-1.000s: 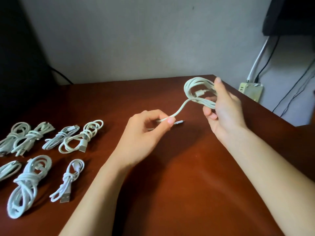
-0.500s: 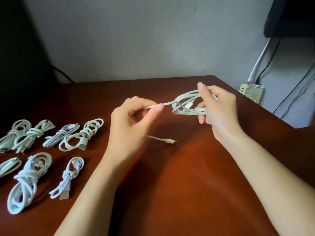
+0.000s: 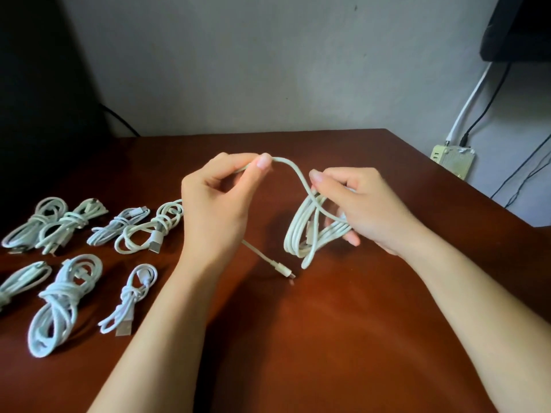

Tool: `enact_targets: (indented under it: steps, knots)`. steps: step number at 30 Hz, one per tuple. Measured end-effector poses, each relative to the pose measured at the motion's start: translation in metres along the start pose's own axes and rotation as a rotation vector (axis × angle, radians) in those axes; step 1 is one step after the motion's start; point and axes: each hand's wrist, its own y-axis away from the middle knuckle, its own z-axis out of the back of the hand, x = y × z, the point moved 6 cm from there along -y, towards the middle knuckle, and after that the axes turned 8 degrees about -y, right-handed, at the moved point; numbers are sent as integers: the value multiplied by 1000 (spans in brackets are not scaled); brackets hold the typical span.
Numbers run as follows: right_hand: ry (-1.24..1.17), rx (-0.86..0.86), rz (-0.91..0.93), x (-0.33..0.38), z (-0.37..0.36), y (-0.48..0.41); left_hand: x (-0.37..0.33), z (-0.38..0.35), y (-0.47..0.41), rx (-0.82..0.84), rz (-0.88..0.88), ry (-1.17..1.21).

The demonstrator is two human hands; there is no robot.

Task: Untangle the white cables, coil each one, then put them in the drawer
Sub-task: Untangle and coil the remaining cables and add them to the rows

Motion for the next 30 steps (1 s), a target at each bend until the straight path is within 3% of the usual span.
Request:
enact_targets:
  steps: [6, 10, 18, 25, 30]
  knots:
    - [-198, 79, -14, 6, -11, 5, 8, 3, -1, -7, 100, 52]
    - [-189, 71, -10, 6, -10, 5, 8, 4, -1, -23, 126, 75]
    - [-189, -210, -29, -5, 11, 0, 7, 3, -1, 51, 154, 168]
    - [-419, -553, -87, -17, 36, 1, -2, -11, 4, 297, 98, 190]
    - [-861, -748, -149, -24, 50, 4, -3, -33, 18, 634, 143, 70]
